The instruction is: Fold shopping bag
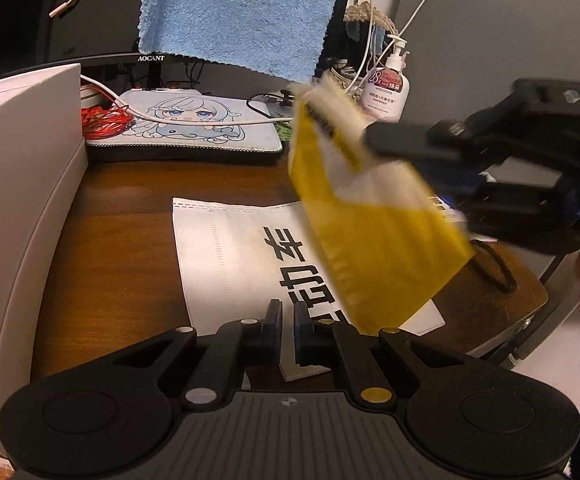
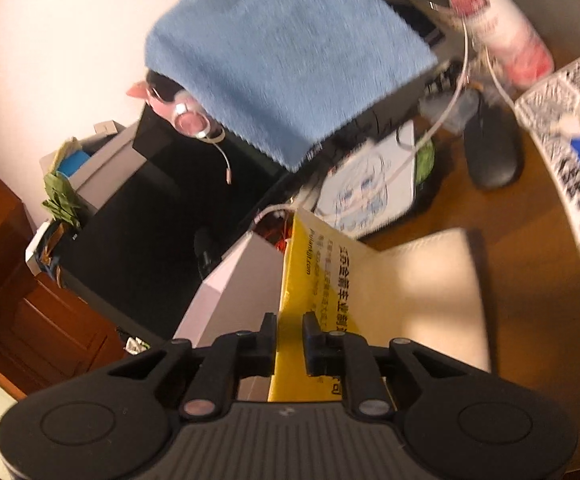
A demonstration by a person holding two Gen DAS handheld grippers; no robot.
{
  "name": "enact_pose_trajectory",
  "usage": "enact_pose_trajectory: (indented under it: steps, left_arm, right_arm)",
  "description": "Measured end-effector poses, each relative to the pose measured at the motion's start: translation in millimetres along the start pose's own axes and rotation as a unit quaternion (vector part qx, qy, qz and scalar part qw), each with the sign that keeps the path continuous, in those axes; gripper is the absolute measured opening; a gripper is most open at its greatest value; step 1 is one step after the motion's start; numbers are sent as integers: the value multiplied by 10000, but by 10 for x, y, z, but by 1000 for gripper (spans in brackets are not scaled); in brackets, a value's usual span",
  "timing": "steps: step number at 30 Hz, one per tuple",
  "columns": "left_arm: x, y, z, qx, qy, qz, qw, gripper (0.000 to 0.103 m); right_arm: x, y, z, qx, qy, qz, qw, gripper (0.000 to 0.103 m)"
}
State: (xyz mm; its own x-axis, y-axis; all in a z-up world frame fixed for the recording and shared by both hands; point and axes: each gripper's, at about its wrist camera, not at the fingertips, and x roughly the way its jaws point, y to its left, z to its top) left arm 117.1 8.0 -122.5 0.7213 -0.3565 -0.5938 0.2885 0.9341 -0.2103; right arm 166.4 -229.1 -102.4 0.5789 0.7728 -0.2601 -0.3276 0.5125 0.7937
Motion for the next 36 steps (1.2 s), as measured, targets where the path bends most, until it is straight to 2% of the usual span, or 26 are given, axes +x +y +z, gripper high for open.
enact_pose_trajectory:
  steps: [9,10,13,16,18,19,20,22,25,33,36]
  left_arm:
    - [-3,-10,-3,-9,-14,-5,10000,6]
    - [-4,-11,-4,-9,-15,-5,10000,6]
    - [-5,-9,-4,-13,-18,-13,10000,6]
    - [2,-2,0,-29,-12,-19,10000,6]
    - [1,-4,-1,-26,-14,-16,10000,6]
    - [0,-5,-1,-24,-15,-14,10000,6]
    - [0,-8,-2,-17,-19,-9,10000,6]
    - [-1,-14,-3,-4,-24,3,10000,6]
    - [-1,-11,-3,5,-31,7,10000,6]
    - [-54,48,13,-179,-59,-135,9997,6]
    - [-206,40,42,-163,-235,-100,9995,6]
  right_arm:
    - [165,-90,-104,290,202,323,9989,23]
    - [164,-88,-106,300,204,391,9986,27]
    - [103,-57,-81,264,68,532,9982,48]
    - [11,-29,-28,234,-95,646,9976,50]
    - [-52,-34,2,242,-179,635,9975,49]
    - [-78,-42,15,254,-222,594,9977,45]
    - [-95,-58,21,269,-247,498,9981,35]
    - [-82,-88,15,236,-195,200,9993,24]
    - [40,-105,-53,26,24,-369,9993,15]
    - [328,-39,-248,-837,424,-1325,9867,14]
    - [374,-60,-289,-935,509,-1552,9821,14]
